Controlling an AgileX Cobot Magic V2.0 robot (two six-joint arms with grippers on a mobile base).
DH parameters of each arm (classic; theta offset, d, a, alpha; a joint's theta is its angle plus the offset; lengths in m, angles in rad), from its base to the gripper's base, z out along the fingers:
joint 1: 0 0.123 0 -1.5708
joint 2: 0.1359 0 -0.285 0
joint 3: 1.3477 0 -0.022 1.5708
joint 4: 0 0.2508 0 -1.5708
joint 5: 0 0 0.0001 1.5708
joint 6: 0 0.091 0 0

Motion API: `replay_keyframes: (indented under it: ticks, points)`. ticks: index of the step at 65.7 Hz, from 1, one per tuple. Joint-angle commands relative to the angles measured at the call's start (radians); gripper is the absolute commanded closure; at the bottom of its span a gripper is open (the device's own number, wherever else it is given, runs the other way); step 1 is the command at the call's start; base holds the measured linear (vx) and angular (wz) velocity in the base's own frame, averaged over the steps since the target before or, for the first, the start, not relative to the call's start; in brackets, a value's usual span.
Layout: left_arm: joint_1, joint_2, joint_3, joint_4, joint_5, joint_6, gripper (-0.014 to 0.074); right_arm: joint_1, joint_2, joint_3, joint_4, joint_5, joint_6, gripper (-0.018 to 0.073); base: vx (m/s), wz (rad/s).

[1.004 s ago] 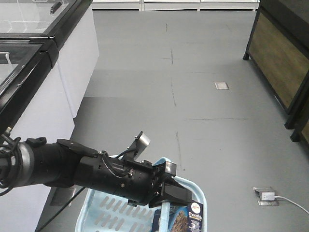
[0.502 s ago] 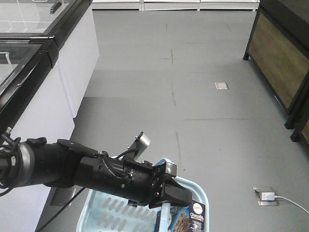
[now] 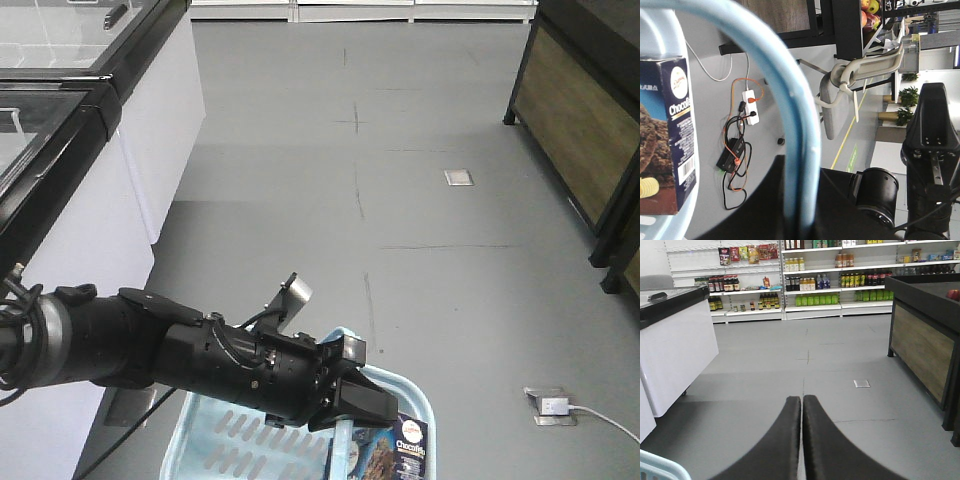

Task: Left arm holds basket, right arm returns cookies
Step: 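Hold the basket with the left gripper while driving toward the shelves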

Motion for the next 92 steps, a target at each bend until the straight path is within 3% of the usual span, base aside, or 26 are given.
replay_keyframes:
  ticks: [1,92]
  points:
    - [-0.001,-0.057,-0.021,-0.063,0.067,0.009,0.0603,-0.003,-0.010,-0.001,-0.007,-0.078,0.000,0.0568,0.00,0.00]
    - [-0.001,-0.057,-0.021,-0.063,0.068,0.009,0.0603,-0.003,-0.010,-0.001,-0.007,-0.078,0.000,0.0568,0.06,-0.04]
